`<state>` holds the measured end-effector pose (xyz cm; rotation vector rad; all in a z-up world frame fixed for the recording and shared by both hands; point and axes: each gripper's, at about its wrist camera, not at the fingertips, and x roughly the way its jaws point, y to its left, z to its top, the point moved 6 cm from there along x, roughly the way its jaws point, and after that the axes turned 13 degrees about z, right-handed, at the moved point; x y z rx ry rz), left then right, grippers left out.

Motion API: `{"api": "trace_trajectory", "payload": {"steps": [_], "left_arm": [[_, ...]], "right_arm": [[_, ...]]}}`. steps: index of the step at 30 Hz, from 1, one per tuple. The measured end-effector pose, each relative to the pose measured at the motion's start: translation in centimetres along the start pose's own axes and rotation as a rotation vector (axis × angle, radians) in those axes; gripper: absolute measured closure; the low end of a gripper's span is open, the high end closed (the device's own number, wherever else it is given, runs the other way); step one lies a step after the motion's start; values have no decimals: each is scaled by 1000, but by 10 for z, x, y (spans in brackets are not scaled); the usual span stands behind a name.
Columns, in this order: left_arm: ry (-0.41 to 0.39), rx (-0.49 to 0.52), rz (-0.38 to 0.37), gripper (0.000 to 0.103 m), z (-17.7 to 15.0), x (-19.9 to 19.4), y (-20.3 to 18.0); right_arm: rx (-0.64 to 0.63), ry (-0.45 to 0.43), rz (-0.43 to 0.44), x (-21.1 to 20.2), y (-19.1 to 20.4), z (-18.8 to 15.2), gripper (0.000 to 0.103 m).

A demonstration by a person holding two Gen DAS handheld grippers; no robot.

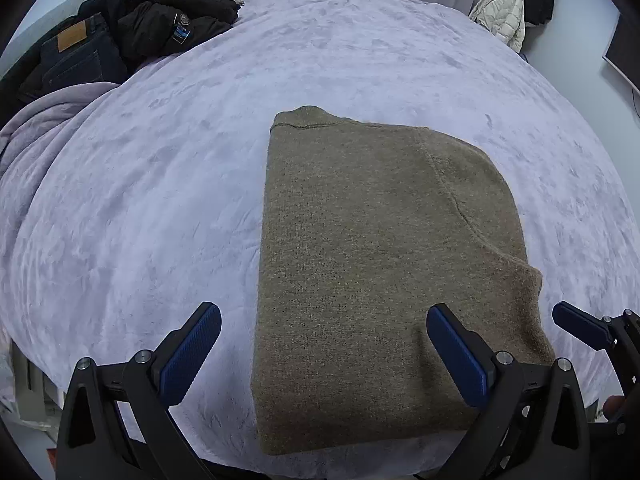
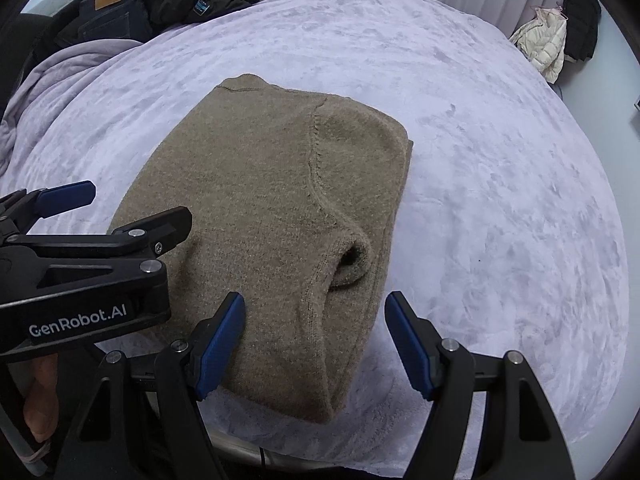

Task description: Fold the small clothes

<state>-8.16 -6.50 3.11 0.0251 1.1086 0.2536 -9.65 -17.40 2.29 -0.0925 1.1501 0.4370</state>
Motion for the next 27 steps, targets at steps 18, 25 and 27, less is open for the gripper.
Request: {"api": "trace_trajectory", "payload": {"steps": [18,25,27], "left_arm": [[19,-18,45,0,-5,-1,6],[16,-32,41,0,-4,-2,9],[23,-35,38,0,-4,-2,9]], "right_arm": [[1,6,-15,-1,-2,1,28],[-10,11,-20,-2,1,2,28],[-15,9,-23,-3,2,2,28]]}}
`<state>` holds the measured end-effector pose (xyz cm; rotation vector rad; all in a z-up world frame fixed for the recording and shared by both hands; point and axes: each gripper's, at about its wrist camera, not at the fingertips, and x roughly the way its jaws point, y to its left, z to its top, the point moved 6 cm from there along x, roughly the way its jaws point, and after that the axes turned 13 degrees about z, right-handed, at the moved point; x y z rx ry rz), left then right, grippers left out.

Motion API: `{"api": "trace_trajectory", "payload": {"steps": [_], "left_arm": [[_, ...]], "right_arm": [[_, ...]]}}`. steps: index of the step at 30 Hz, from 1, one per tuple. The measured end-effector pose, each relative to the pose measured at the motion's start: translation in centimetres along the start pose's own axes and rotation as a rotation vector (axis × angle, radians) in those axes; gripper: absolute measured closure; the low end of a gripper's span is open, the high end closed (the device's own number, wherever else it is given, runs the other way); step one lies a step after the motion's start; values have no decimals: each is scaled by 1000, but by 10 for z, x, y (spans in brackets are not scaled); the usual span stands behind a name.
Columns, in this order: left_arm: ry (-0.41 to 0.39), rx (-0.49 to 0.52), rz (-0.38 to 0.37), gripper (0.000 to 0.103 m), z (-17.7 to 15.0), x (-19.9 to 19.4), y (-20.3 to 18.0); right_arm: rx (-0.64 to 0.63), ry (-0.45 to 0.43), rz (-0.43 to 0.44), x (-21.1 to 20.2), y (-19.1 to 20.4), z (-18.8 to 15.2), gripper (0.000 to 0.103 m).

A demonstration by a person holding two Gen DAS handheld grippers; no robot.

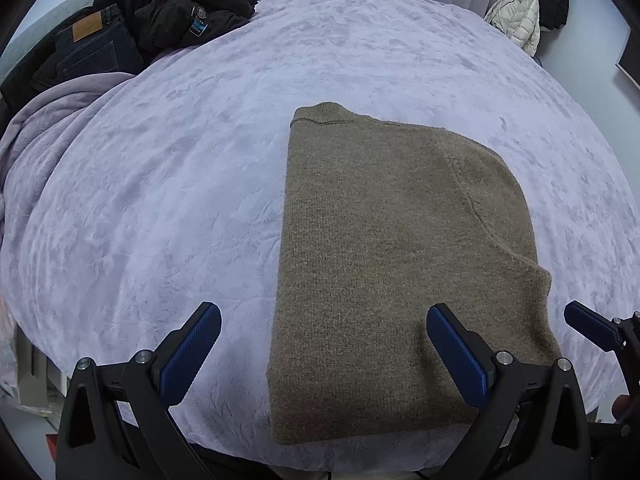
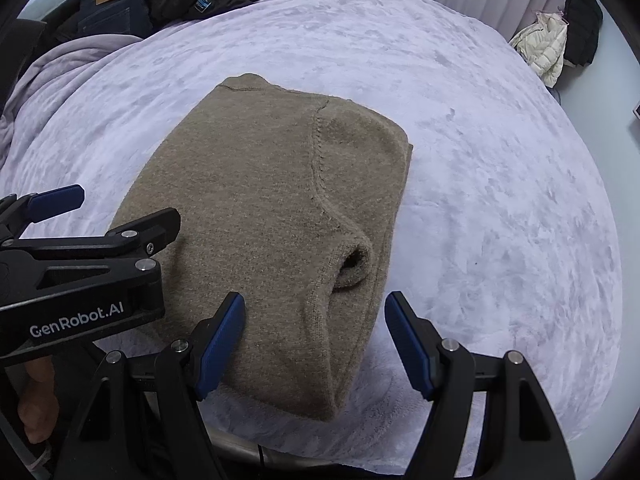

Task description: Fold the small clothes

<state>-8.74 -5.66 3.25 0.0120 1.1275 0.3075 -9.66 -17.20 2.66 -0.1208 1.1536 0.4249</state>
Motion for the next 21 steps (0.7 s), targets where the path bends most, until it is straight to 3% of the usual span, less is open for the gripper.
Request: {"api": "trace_trajectory", "payload": {"steps": [21], "left_arm": [[-7,-10,6,0,-1,-4,2]], "right_arm": [[-7,-7,-10,-4,4,1,28]]}}
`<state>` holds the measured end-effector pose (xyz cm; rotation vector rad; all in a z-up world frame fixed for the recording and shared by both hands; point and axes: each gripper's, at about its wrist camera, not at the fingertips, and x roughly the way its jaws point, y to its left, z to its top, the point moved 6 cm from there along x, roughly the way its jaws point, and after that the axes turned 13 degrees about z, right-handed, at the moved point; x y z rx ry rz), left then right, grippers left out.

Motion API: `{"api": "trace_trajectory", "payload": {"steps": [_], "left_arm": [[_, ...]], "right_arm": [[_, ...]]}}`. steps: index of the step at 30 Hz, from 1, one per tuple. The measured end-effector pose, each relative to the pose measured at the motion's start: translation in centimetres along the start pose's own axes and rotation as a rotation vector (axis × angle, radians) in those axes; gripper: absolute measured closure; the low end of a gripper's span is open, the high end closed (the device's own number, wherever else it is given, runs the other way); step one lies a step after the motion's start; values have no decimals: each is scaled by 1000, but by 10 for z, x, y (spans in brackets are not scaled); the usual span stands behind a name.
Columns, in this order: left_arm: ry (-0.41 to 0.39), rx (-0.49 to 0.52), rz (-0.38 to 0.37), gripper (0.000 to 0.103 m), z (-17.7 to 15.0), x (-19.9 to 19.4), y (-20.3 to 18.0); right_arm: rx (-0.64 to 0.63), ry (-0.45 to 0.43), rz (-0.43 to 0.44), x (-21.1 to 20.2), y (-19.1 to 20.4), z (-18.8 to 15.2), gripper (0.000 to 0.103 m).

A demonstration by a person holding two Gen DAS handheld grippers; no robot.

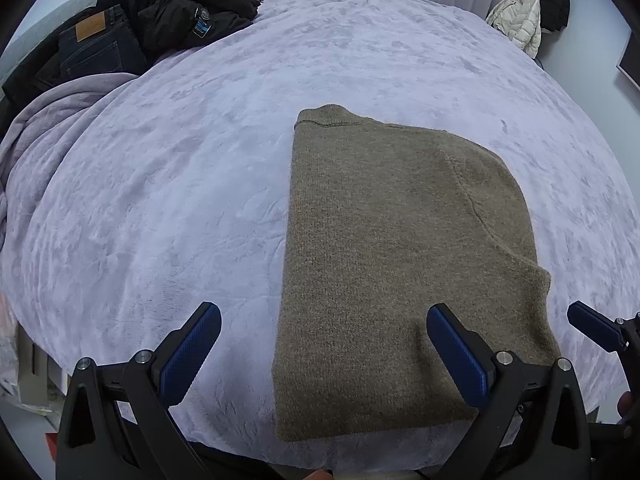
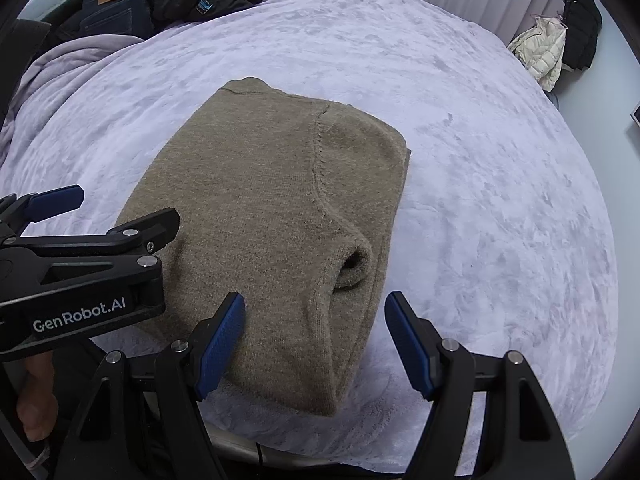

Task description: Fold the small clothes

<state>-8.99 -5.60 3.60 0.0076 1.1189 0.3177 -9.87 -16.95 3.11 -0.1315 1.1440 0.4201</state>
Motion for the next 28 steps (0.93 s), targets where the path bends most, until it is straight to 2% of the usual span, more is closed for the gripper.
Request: {"api": "trace_trajectory", "payload": {"steps": [20,28], "left_arm": [[-10,22,0,0,-2,-5,-4],[-68,36,3,0,-1,-18,-11]], "right_arm": [[3,-20,13,-5,0,-1,27],[13,-29,21,-7,-8,-6,28]]}}
